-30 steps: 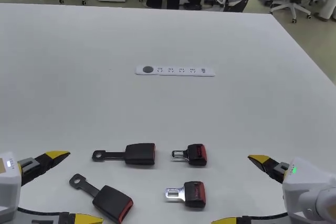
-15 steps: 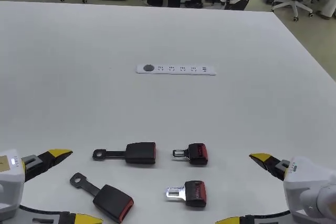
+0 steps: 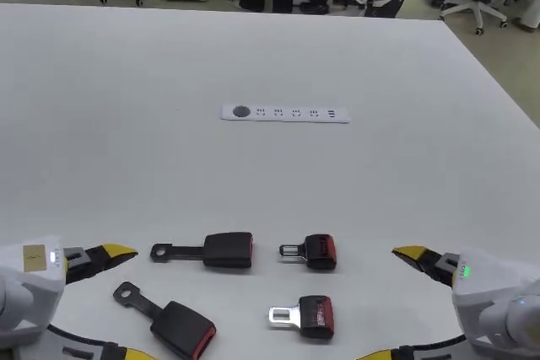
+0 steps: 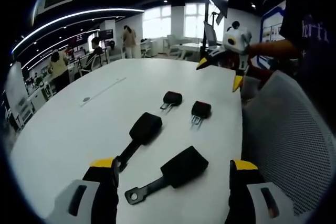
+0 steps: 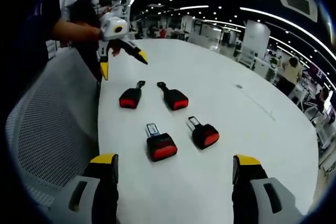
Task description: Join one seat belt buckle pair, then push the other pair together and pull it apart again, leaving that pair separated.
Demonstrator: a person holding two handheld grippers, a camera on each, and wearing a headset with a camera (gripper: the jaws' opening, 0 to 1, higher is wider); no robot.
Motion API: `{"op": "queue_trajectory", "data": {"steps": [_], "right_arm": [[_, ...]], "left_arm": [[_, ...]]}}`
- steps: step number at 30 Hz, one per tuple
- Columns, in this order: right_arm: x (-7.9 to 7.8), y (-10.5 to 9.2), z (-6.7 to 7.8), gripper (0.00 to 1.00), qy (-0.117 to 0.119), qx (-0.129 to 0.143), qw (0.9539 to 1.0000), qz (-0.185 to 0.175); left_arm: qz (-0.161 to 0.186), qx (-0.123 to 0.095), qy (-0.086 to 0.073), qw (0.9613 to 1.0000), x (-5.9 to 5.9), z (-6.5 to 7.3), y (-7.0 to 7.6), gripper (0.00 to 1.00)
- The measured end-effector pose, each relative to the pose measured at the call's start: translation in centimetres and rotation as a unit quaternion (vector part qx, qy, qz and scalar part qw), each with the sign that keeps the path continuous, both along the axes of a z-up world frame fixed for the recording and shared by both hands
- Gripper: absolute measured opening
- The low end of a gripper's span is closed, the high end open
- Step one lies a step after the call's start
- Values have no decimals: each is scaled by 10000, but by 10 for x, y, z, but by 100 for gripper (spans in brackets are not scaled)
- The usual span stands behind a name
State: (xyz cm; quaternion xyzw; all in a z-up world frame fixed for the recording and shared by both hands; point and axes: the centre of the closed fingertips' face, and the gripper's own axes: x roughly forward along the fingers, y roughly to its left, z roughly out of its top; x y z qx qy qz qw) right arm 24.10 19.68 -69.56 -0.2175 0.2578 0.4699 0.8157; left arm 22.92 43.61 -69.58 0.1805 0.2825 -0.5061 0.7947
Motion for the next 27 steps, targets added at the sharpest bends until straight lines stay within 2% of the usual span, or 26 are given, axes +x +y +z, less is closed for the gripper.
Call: {"op": "queue_trajectory", "data": {"steps": [6,12,17,22,27], "right_arm": [[3,3,-4,83,-31,-76,9995,321],[6,7,-8,75,-74,-189,9979,620],[8,13,-10,69,-86,-244,9961,847],[8,18,-15,65,-47,-315,9938,1065],[6,24,-22,60,-18,-433,9904,1313]], "left_arm": [[-379,213,68,9990,2,-8,-5,80],[-856,524,148,9948,3,-19,-10,73],[-1283,838,214,9880,0,-28,-14,67],[-1721,1219,268,9771,-1,-38,-16,62],[-2022,1431,296,9684,0,-44,-19,58]]}}
